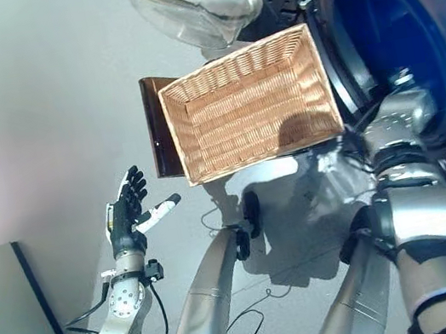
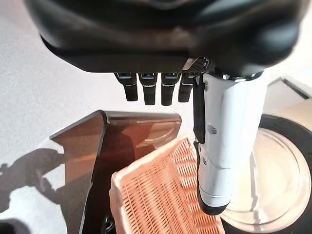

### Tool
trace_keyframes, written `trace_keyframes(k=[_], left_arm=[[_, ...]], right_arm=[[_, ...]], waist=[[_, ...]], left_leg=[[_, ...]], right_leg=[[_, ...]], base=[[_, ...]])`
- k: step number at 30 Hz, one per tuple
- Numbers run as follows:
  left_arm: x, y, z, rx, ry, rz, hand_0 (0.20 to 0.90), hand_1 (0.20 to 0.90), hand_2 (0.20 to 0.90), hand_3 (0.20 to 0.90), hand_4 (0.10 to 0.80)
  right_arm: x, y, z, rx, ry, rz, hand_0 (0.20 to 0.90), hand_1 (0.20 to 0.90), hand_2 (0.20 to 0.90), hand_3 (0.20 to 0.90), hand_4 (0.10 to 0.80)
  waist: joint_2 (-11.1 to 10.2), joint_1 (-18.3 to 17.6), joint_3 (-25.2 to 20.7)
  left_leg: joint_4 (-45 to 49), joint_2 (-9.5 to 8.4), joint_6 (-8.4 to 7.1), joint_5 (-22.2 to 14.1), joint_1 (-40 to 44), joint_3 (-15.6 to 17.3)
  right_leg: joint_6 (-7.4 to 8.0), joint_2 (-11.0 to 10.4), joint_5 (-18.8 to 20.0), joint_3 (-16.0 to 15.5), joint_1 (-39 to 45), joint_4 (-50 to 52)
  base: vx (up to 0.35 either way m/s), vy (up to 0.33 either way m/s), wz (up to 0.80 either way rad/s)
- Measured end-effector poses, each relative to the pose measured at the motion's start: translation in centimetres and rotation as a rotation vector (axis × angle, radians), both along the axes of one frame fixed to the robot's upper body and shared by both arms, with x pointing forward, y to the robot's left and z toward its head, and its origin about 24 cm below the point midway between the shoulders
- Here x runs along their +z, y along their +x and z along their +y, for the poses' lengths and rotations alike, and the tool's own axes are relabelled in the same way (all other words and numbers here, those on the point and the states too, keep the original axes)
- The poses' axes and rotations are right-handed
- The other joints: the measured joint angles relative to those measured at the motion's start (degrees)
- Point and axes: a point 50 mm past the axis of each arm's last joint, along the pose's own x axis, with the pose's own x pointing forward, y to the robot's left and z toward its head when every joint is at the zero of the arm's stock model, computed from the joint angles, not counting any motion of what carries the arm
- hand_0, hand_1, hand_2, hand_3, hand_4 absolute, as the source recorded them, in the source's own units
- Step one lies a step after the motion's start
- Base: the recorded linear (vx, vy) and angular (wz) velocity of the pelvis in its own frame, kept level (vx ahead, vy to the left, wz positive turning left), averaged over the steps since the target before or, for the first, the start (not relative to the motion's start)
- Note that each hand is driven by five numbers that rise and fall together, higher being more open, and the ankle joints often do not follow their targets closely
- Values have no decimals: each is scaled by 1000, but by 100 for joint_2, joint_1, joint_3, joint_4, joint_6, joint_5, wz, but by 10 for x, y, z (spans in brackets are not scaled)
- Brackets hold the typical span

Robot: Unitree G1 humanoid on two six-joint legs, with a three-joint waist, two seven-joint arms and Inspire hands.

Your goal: Pick up the clothes and place them into the washing machine

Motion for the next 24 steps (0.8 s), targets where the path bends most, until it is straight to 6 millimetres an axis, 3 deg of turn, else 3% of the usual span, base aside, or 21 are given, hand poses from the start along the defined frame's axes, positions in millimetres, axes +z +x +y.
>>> trace_keyframes(k=[7, 14, 15, 24], left_arm=[[4, 1, 9, 6, 34, -21, 900, 900, 900, 900, 800], [8, 2, 9, 6, 44, -39, 900, 900, 900, 900, 800], [8, 3, 9, 6, 43, -40, 900, 900, 900, 900, 800], [12, 0, 16, 30, 64, -55, 900, 900, 900, 900, 800]], right_arm=[[28, -14, -19, -107, -129, 87, 200, 200, 200, 200, 300], [29, -11, -20, -102, -231, 223, 200, 200, 200, 200, 300], [30, -12, -20, -103, -236, 237, 900, 900, 900, 900, 800], [31, -8, -22, -186, -565, 720, 900, 900, 900, 900, 800]], waist=[[9, 18, -6], [8, -15, -5], [7, -15, -5], [6, -56, -4]], left_leg=[[-40, -99, 32, 49, -94, -31], [-44, -120, 81, 32, -100, 22], [-45, -122, 85, 29, -100, 27], [-46, -153, 152, 60, -182, 47]], right_leg=[[117, -33, 16, 98, -59, -99], [170, -31, 54, 147, -44, -201], [174, -31, 57, 152, -45, -203], [253, -21, 160, 186, -54, -341]], base=[[19, 31, 10], [10, 16, -1], [0, 0, 0], [0, 0, 0]])
